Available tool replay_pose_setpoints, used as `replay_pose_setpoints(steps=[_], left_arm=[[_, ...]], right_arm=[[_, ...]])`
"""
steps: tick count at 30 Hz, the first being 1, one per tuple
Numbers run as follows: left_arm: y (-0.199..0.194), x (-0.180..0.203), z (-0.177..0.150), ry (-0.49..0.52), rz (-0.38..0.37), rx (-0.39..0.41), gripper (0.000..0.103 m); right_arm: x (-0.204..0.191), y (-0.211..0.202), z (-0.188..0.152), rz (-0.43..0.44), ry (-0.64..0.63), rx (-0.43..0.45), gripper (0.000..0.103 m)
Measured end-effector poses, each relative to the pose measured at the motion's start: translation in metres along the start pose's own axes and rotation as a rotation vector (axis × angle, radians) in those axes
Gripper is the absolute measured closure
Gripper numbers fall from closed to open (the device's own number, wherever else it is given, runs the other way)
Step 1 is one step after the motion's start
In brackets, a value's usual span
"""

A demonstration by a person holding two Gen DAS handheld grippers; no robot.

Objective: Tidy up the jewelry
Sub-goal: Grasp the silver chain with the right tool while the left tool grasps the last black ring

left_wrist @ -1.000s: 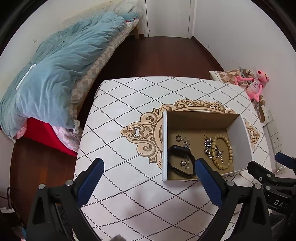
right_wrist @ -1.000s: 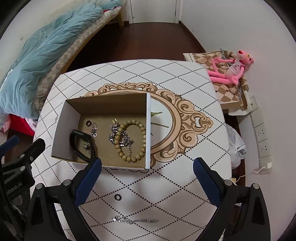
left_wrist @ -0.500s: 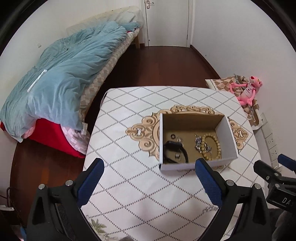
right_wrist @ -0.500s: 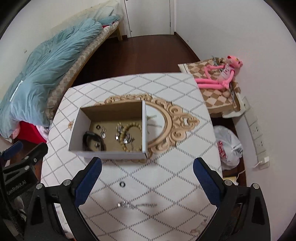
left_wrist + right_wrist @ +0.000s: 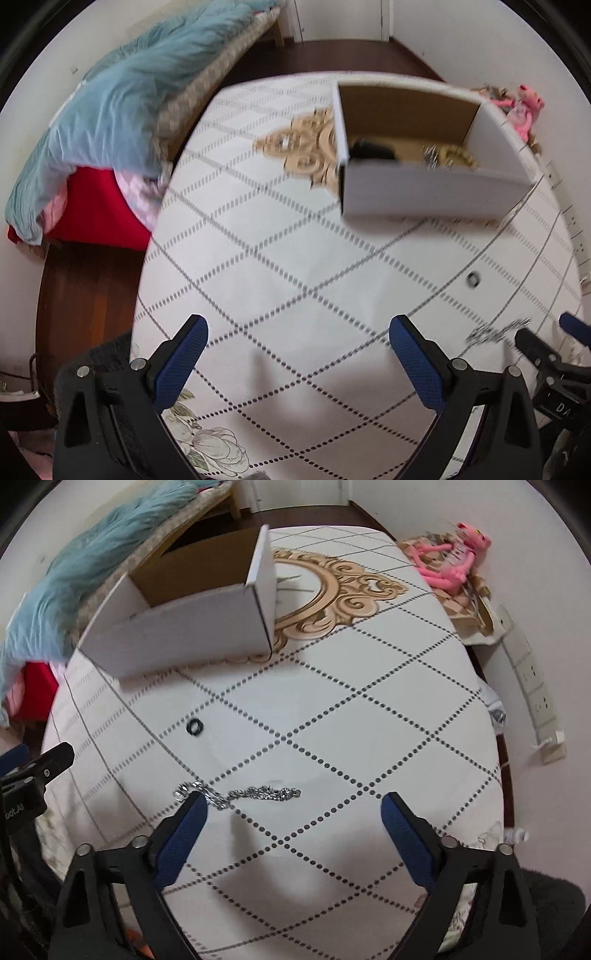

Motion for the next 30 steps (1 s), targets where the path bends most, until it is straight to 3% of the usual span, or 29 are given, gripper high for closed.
replay_pose_setpoints(steps=[4, 7, 8, 10, 11, 12, 15, 22, 30], left_arm=[[0.012, -0.007, -0.009, -0.007, 0.015, -0.022, 0.003], [0.015, -0.007, -0.012, -0.005, 0.017, -0.025, 0.003], [0.015, -0.007, -0.012, -0.003, 0.016, -0.025, 0.003], [0.016, -0.005, -0.013, -0.001, 0.012, -0.029, 0.003], [0.016, -0.005, -0.013, -0.002, 0.01, -0.03, 0.003], [0.017, -0.004, -0.014, -0.004, 0.006, -0.034, 0.003], [0.017, -0.001, -0.014, -0.006, -0.003, -0.04, 0.003], [0.007, 0.009, -0.01, 0.0, -0.03, -0.029, 0.003], [0.007, 0.054, -0.004, 0.025, -0.118, -0.041, 0.003]], right_arm=[[-0.01, 0.014, -0.002, -0.055, -0.111, 0.003, 0.018], [-0.012, 0.013, -0.002, -0.052, -0.138, 0.04, 0.02], [-0.012, 0.013, 0.0, -0.049, -0.147, 0.049, 0.025], [-0.017, 0.009, 0.001, -0.048, -0.17, 0.075, 0.049], [-0.021, 0.006, 0.002, -0.049, -0.181, 0.085, 0.08], [-0.026, 0.004, 0.002, -0.056, -0.199, 0.085, 0.094], [-0.033, 0.002, 0.0, -0.094, -0.225, 0.09, 0.096], [0.004, -0.023, 0.001, -0.009, 0.001, 0.161, 0.098], [0.033, -0.045, 0.011, 0.007, 0.084, 0.202, 0.098]])
Point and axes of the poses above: each gripper's, at about its wrist camera, not at the fingertips, and y roughly the way its jaws point, x to its right, z to its top, the point moved 8 cm from there along y, roughly the way its jaws point, and after that the axes turned 15 degrees about -y, right-handed, at the moved point
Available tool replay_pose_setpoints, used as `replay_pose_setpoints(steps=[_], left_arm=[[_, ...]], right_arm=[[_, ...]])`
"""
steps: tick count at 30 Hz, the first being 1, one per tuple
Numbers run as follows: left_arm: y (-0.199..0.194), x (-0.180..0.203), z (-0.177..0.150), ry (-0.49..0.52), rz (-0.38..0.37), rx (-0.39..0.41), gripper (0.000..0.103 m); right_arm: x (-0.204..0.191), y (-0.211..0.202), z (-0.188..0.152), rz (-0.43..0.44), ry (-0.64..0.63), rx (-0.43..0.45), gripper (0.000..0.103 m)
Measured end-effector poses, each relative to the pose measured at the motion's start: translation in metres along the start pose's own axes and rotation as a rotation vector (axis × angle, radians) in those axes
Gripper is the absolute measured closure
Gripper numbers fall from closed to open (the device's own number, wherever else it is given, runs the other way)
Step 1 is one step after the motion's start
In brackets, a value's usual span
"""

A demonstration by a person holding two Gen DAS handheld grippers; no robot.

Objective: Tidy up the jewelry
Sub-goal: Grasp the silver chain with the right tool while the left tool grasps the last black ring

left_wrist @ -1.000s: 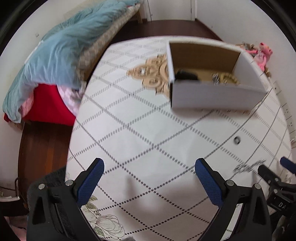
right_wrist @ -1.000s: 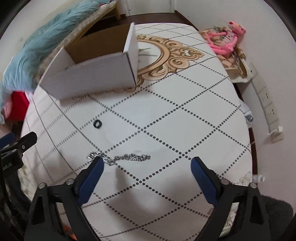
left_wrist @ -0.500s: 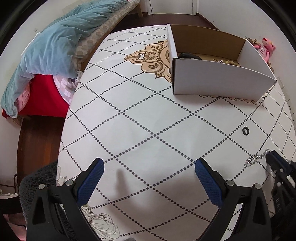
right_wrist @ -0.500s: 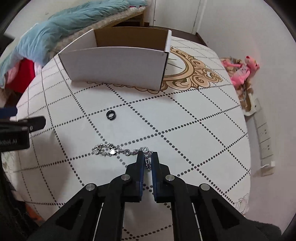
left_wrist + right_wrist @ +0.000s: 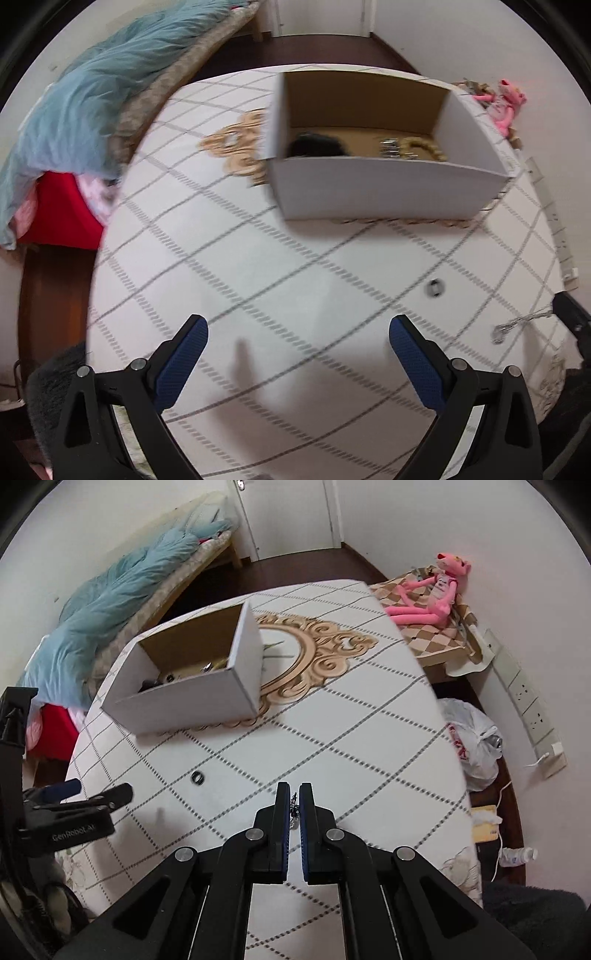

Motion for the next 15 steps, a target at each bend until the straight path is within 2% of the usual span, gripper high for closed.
replay_pose_setpoints(steps=[4, 7, 8, 9, 10, 12, 13, 15], left_arm=[[0.008, 0.038, -0.007, 0.028, -0.062, -0.023, 0.003], [0.015, 0.057, -0.01, 0.049, -0.076, -0.024, 0.003], [0.016, 0.061, -0.01, 0.055, -0.081, -0.018, 0.006], [0.017, 0.066, -0.011, 0.065, -0.083, -0.01, 0.019], [0.019, 0.069, -0.011, 0.074, -0.082, -0.01, 0.027], [0.023, 0.074, -0.013, 0.087, -0.093, -0.019, 0.053], [0.024, 0.075, -0.012, 0.097, -0.083, -0.004, 0.056], [0.022, 0.078, -0.01, 0.113, -0.093, 0.01, 0.077]], right_arm=[[0.015, 0.01, -0.002, -0.012, 0.044, -0.019, 0.098], [0.026, 0.018, -0.007, -0.012, 0.083, -0.035, 0.098], [0.03, 0.02, -0.008, -0.015, 0.096, -0.04, 0.098], [0.032, 0.022, -0.009, -0.015, 0.105, -0.043, 0.098], [0.034, 0.023, -0.011, -0.016, 0.112, -0.046, 0.098], [0.037, 0.025, -0.013, -0.019, 0.12, -0.049, 0.098], [0.038, 0.026, -0.013, -0.019, 0.123, -0.051, 0.098], [0.04, 0.027, -0.014, -0.017, 0.133, -0.053, 0.098]])
Point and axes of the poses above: each gripper's, at about its wrist camera, not at the fingertips, and y roughly the way its jaws point, x to its right, z to its top, the point moved 8 cm from there along y, roughly the way its jaws point, and after that the axes turned 15 degrees about -y, right-handed, at the moved point
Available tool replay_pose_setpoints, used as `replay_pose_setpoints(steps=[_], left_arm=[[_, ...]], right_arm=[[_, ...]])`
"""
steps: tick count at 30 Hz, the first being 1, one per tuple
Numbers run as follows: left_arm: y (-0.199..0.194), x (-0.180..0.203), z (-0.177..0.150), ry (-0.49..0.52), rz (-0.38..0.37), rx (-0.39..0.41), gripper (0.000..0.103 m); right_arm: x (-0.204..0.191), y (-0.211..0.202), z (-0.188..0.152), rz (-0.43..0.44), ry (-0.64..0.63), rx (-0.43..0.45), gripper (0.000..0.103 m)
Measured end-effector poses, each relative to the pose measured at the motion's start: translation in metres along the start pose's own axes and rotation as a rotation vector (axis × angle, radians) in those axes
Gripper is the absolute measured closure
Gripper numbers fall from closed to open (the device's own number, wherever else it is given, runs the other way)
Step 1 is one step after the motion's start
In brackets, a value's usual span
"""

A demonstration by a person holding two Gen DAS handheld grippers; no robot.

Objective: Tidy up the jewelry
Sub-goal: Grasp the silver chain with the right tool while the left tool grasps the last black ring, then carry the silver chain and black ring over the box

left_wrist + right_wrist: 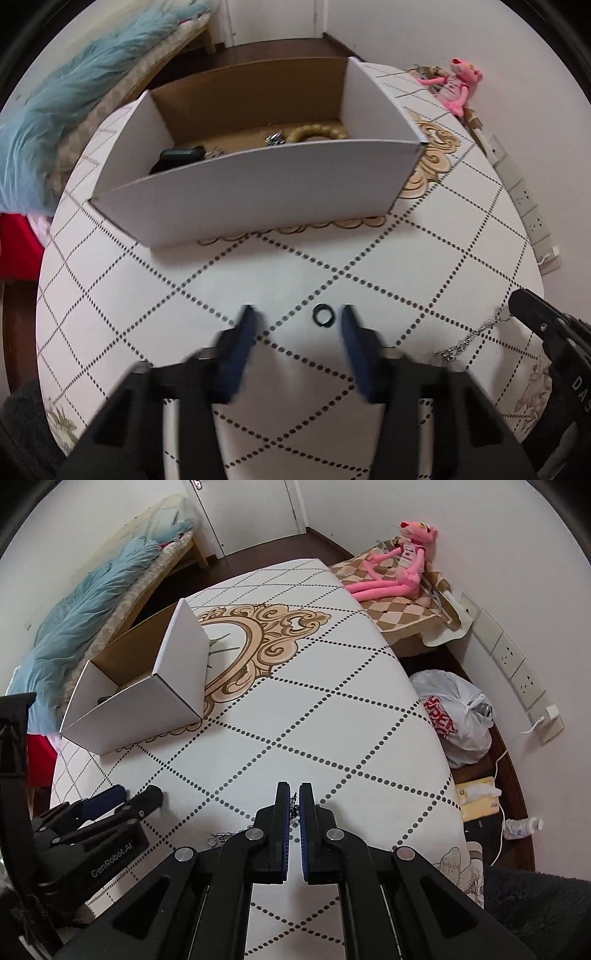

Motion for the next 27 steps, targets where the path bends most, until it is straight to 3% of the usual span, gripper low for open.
replay_pose_setpoints(steps=[5, 16, 27], left_arm=[[0.0, 0.002, 0.003, 0.002, -0.029, 0.006, 0.093], [-0.032, 0.0, 0.013, -0.003, -0.083, 0.07, 0.093], [-0.112, -0.015, 0.057, -0.01, -0.136, 0.224, 0.093]], right_arm=[[0.001, 0.0, 0.0, 0.002, 0.004, -0.001, 0.098], [-0.011, -0.025, 0.012, 0.042, -0.011, 0.046, 0.098], [-0.047, -0.089, 0.076, 0.137, -0.069, 0.186, 0.098]])
Point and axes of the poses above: each gripper's, at about its wrist camera, not at the fingertips, and y roughly the way its jaws point, x to its right, z to its top, the point moved 8 cm from there along y, roughly the way its jaws point, and after that the axes turned 15 degrees about -y, right-handed, at the moved point
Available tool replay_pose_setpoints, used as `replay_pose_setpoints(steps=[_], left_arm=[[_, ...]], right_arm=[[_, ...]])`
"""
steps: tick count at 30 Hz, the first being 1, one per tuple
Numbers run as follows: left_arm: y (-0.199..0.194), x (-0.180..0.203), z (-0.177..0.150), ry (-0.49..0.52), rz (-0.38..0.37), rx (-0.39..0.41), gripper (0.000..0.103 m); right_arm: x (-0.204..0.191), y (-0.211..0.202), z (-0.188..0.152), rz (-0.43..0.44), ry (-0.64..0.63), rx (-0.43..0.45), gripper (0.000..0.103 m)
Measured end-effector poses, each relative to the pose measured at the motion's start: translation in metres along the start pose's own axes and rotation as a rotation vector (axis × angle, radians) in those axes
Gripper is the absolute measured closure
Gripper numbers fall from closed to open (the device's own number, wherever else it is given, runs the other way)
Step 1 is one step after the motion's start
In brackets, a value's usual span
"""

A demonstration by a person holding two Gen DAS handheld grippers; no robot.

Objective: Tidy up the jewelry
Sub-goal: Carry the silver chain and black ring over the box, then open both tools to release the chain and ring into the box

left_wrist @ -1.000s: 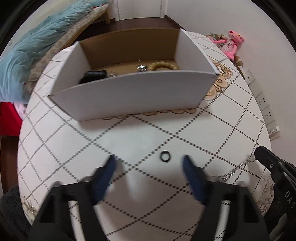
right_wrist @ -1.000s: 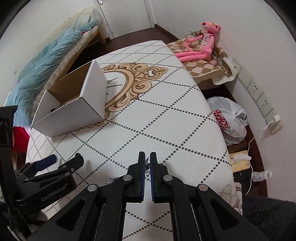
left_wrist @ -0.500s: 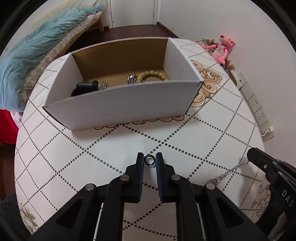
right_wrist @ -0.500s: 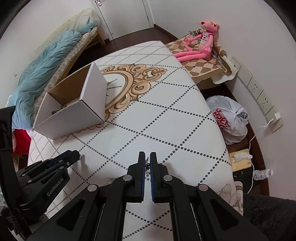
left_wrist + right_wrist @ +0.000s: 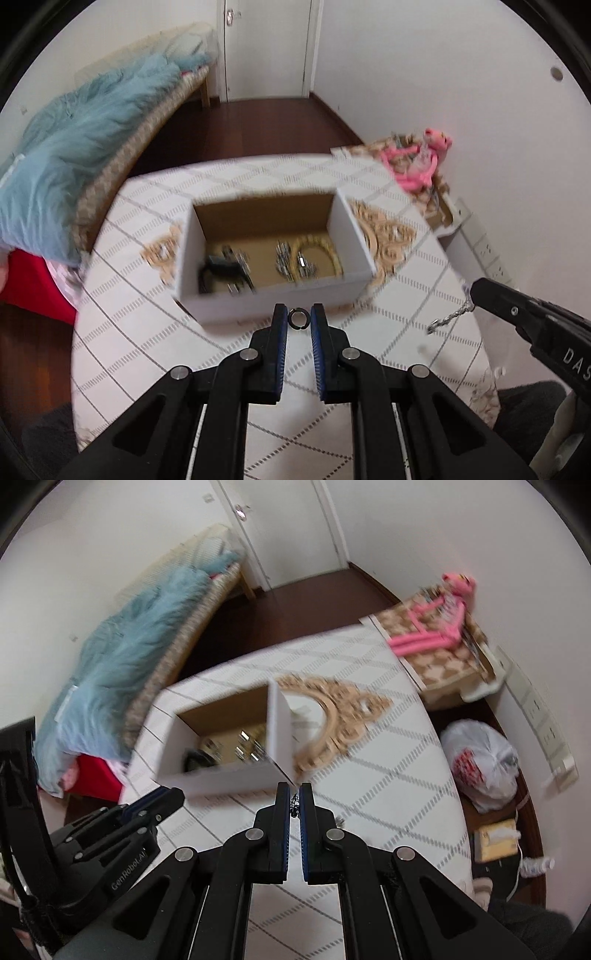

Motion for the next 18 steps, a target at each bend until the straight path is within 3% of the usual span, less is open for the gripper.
replay_pose_setpoints(steps=[4, 8, 12, 18], left_arm=[[-0.015, -0.004, 0.034, -0.001, -0.01, 0.055, 0.093], [-0.012, -0.01, 0.06, -0.019, -0.02, 0.062, 0.093], [0.013, -0.025, 0.081, -0.075, -0.04, -0.012, 0.093], [0.052, -0.043, 0.102, -0.109, -0.035, -0.109, 0.093]], right_arm=[[-0.017, -0.008, 0.041, 0.032, -0.035, 0.053, 0.098], [-0.032, 0.002, 0.08, 0.057, -0.083, 0.069, 0.098], [-0.038, 0.03, 0.108, 0.08, -0.097, 0.033, 0.098], [-0.039, 0.087, 0.123, 0.112, -0.089, -0.072, 0.098]])
Point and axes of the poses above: each gripper's, at about its wrist camera, not at the fingertips, and y roughly the way its jaws point, x to its right, z to its top, the point moved 8 cm from there along y, roughly the way its jaws point, and after that the axes turned 15 degrees about -y, right-handed, at the moved point
